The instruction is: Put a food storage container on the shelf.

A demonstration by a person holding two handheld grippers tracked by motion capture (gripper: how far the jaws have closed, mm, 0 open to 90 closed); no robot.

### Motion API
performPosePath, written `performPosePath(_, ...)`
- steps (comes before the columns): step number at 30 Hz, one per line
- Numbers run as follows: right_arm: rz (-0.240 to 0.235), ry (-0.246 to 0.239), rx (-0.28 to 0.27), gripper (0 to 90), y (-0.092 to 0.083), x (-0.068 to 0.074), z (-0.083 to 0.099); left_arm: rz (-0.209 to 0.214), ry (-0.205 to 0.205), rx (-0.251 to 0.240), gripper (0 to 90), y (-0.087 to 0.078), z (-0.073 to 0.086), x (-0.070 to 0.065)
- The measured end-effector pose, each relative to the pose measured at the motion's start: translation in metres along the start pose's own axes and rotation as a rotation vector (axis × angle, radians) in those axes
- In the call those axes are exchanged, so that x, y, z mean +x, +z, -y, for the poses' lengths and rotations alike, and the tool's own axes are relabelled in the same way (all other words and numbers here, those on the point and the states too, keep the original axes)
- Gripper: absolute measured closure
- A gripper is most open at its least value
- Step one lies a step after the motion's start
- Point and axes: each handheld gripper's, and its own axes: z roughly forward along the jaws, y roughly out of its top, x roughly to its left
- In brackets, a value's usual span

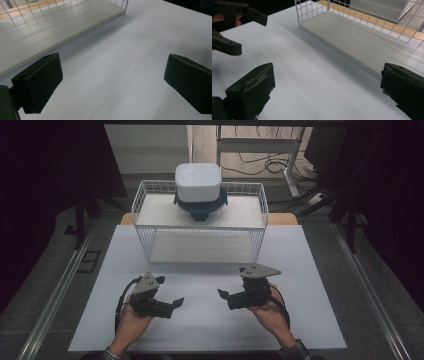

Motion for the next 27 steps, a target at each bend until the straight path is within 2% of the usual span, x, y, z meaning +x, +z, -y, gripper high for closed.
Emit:
performPosePath(13, 0.005, 0.013, 0.007, 0.0, -0.014, 0.000, 0.016, -0.020, -0.018, 0.005, 1.5, -0.013, 0.017, -0.002)
performPosePath(27, 0.046, 0.036, 0.002, 0.0, -0.036, -0.006, 0.031, -0.063, -0.031, 0.017, 1.1, -0.033, 0.029, 0.003)
